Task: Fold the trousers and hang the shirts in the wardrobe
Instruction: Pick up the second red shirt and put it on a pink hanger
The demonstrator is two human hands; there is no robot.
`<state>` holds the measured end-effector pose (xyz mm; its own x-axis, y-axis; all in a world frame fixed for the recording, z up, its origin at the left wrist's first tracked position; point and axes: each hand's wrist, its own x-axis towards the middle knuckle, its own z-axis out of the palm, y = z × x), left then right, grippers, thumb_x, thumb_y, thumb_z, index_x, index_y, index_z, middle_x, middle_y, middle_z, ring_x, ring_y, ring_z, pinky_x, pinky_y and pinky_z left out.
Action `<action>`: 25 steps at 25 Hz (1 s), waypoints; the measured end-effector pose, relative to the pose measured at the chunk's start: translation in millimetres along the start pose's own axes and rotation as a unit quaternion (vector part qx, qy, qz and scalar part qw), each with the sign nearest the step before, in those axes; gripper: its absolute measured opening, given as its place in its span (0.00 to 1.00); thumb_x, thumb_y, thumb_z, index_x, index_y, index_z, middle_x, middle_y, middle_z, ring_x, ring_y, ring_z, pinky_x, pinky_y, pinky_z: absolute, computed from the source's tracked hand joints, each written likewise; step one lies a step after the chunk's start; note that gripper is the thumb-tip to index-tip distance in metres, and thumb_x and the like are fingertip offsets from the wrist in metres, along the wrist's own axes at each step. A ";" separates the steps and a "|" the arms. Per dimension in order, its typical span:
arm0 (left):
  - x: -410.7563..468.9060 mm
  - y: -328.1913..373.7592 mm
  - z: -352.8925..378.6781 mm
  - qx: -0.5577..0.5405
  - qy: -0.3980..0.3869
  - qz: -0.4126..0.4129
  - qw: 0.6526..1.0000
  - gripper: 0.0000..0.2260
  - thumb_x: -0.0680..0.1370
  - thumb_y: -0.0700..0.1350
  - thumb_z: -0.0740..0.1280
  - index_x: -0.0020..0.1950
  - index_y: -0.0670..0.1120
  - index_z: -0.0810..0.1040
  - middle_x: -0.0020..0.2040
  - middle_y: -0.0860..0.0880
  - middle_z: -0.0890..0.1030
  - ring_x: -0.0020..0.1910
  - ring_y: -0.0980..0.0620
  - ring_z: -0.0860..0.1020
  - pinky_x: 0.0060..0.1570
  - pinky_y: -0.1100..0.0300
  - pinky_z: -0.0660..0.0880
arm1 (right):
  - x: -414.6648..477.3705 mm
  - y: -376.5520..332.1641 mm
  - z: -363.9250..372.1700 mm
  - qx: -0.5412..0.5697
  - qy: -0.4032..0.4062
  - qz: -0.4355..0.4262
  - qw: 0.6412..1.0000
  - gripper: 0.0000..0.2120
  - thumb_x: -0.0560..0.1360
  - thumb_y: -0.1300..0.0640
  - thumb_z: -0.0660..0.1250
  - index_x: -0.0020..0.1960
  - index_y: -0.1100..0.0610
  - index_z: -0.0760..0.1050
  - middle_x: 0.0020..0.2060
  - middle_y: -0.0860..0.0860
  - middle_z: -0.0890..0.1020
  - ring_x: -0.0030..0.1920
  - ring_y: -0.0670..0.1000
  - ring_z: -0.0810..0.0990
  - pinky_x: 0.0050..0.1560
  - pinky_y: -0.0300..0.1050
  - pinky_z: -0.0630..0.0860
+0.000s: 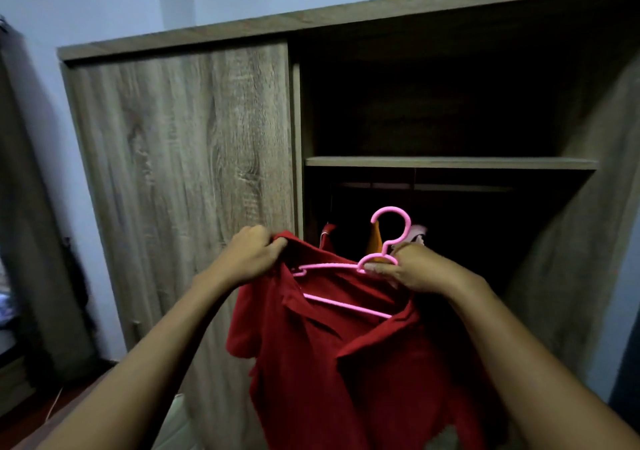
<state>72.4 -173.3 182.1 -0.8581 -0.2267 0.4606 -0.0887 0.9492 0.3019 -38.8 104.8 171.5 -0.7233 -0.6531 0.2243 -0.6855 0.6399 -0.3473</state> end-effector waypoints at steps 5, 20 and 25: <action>-10.4 23.6 -1.7 -0.131 0.017 -0.018 0.991 0.24 0.71 0.56 0.57 0.30 0.36 0.73 0.26 0.43 0.78 0.28 0.45 0.77 0.35 0.52 0.73 | -13.7 -9.9 -16.2 0.153 -0.030 -0.103 0.982 0.13 0.69 0.45 0.76 0.43 0.55 0.83 0.43 0.51 0.83 0.46 0.53 0.82 0.49 0.50 0.78; -24.6 11.0 -6.5 -0.150 0.078 0.007 0.986 0.19 0.79 0.45 0.64 0.30 0.41 0.81 0.23 0.48 0.80 0.23 0.57 0.76 0.30 0.64 0.71 | 2.2 -45.3 -32.1 0.485 0.186 -0.110 0.848 0.09 0.78 0.57 0.68 0.42 0.62 0.76 0.28 0.56 0.78 0.22 0.50 0.76 0.19 0.37 0.68; -32.2 6.2 8.2 -0.135 0.066 0.007 0.989 0.26 0.72 0.59 0.59 0.32 0.37 0.77 0.25 0.41 0.78 0.23 0.55 0.70 0.29 0.55 0.70 | 12.1 -60.8 14.1 0.462 0.084 -0.092 0.878 0.13 0.80 0.55 0.64 0.43 0.63 0.76 0.31 0.57 0.80 0.27 0.52 0.80 0.24 0.37 0.74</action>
<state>95.3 -158.3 162.3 -0.7829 -0.2573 0.5665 0.0764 0.8638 0.4980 -4.7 52.2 182.5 -0.6623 -0.5926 0.4585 -0.4877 -0.1235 -0.8642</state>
